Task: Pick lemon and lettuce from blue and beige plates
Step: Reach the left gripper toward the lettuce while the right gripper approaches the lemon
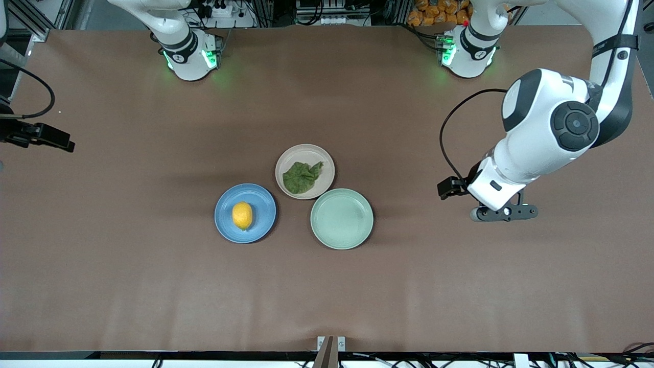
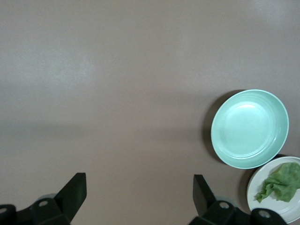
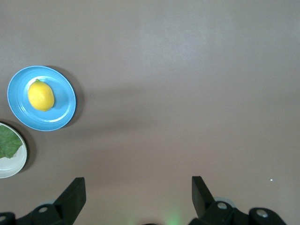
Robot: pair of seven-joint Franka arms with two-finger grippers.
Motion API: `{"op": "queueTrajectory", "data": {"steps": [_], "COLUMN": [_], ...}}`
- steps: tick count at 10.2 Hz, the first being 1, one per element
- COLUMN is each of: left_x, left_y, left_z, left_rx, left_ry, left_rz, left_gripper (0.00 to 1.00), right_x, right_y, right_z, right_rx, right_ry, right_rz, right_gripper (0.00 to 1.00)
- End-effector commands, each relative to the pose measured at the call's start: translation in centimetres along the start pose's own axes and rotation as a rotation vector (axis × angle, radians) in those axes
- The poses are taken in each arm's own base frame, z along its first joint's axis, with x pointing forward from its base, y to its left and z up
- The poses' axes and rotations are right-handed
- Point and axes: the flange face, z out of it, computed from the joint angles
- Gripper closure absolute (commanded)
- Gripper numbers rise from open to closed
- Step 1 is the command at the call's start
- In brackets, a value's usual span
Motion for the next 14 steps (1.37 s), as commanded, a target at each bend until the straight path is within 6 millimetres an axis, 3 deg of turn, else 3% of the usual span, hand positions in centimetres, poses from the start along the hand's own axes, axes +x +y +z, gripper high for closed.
{"op": "queueTrajectory", "data": {"steps": [1, 5, 9, 10, 12, 14], "left_x": [0.7, -0.3, -1.1, -1.4, -3.1, -5.2], "left_y": [3.2, 7.1, 10.9, 11.3, 14.3, 18.3], "left_z": [1.5, 3.7, 8.0, 9.0, 10.2, 12.4], "left_rx": [0.002, -0.004, 0.027, 0.056, 0.052, 0.021], "left_ry": [-0.003, -0.013, 0.022, 0.025, 0.027, 0.048], "left_rz": [-0.037, -0.010, -0.055, -0.085, -0.120, -0.166], "left_gripper": [0.00, 0.00, 0.00, 0.00, 0.00, 0.00], "right_x": [0.9, 1.1, 1.2, 1.0, 1.1, 1.7], "right_y": [-0.2, -2.9, -5.1, -6.5, -10.4, -12.3], "right_z": [1.4, 1.8, 2.3, 2.4, 3.6, 4.8], "right_rx": [0.010, 0.014, 0.029, 0.040, 0.028, 0.046], "right_ry": [-0.034, -0.033, -0.046, -0.050, -0.067, -0.073], "right_rz": [-0.011, -0.052, -0.076, -0.096, -0.114, -0.106], "right_gripper": [0.00, 0.00, 0.00, 0.00, 0.00, 0.00]}}
